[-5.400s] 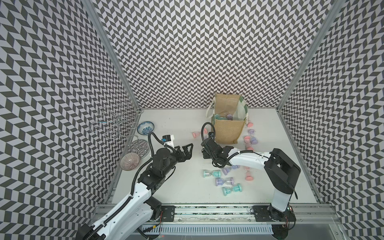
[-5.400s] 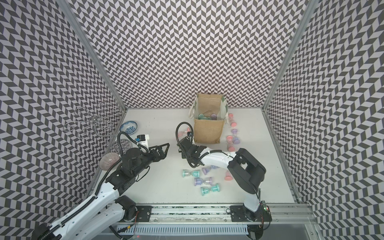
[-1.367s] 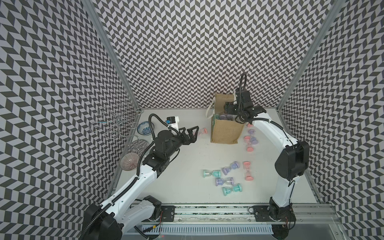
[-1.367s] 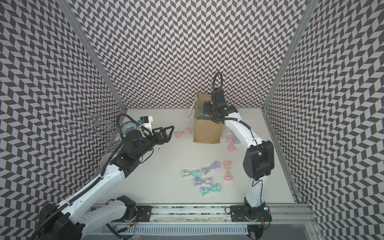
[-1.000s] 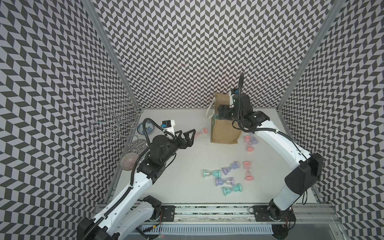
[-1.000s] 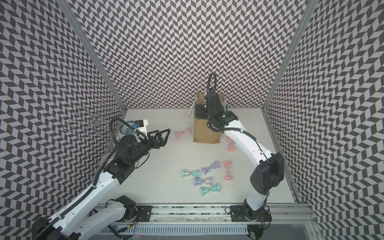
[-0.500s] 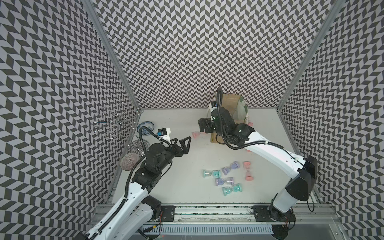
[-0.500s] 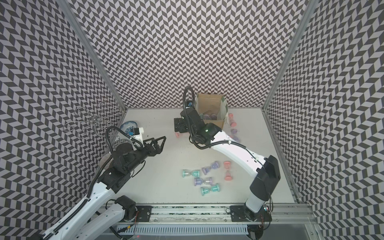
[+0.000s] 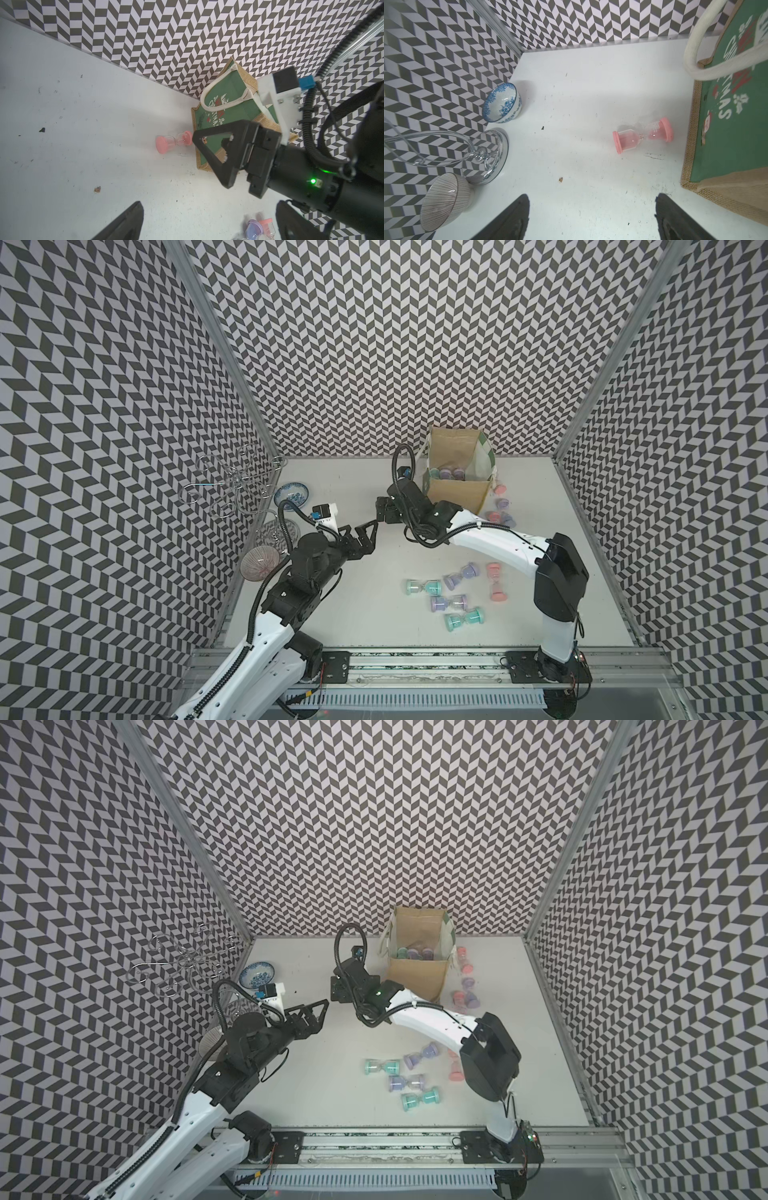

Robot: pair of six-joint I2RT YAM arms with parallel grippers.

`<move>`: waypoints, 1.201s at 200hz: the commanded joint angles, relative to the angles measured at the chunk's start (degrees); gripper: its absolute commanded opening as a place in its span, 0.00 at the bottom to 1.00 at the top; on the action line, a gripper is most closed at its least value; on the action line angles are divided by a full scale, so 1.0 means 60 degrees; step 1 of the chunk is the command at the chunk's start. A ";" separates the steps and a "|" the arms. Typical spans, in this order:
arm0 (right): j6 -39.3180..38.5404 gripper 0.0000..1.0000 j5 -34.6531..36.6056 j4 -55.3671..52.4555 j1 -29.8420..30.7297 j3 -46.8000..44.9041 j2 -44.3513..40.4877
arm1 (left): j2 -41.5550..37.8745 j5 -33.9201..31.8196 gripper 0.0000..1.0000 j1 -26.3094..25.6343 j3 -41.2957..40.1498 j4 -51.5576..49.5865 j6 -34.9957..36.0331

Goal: Put the hourglass into the canvas bag
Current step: Pick up the hourglass from the center of the board.

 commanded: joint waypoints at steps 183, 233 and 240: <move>0.2307 0.90 0.1105 0.1250 -0.0604 0.1706 0.3751 | 0.1513 0.0859 0.99 0.1204 0.0771 0.0230 0.0258; 0.2427 0.89 0.1062 0.1425 -0.0826 0.2059 0.4245 | 0.1624 0.1011 0.99 0.1402 0.0725 0.0347 0.0326; 0.2452 0.89 0.1083 0.1338 -0.0835 0.2210 0.4347 | 0.1623 0.1010 0.99 0.1414 0.0705 0.0361 0.0324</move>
